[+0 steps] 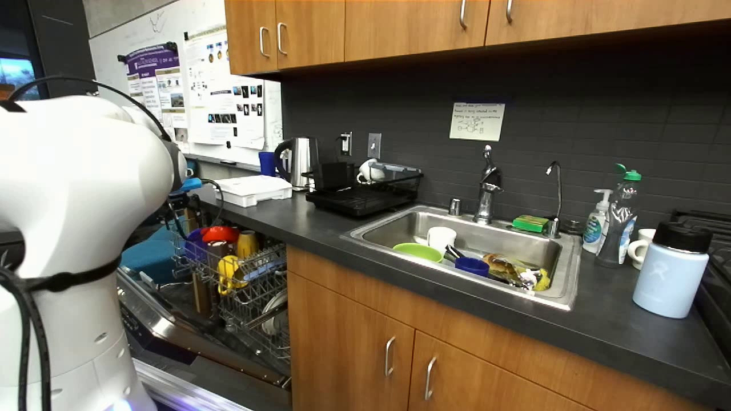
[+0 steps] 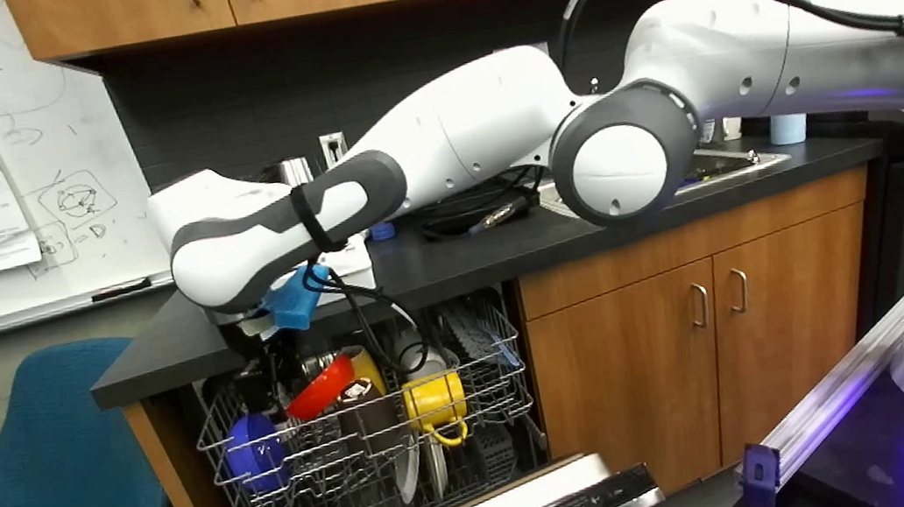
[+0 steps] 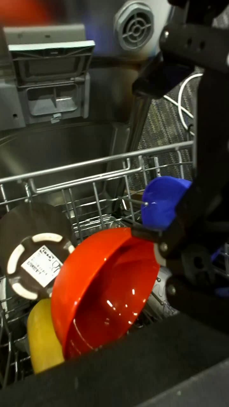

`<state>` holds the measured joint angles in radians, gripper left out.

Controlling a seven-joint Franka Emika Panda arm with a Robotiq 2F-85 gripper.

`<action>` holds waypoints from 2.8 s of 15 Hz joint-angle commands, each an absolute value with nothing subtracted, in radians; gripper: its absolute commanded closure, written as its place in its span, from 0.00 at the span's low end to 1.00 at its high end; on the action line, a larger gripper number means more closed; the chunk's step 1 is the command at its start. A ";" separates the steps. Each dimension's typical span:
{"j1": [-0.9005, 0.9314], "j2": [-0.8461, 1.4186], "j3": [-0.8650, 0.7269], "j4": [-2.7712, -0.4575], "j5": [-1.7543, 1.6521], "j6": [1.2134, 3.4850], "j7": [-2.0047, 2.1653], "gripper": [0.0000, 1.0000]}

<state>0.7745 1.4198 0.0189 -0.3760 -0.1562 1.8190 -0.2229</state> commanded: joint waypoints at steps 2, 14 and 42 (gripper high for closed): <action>0.801 1.402 -0.030 -0.372 -0.227 1.758 -0.359 0.00; 0.809 1.404 -0.020 -0.377 -0.227 1.772 -0.419 0.00; 0.891 1.445 -0.142 -0.369 -0.393 1.693 -0.613 0.00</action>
<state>0.8884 1.4531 -0.1198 -0.3740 -0.3724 1.7214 -0.5765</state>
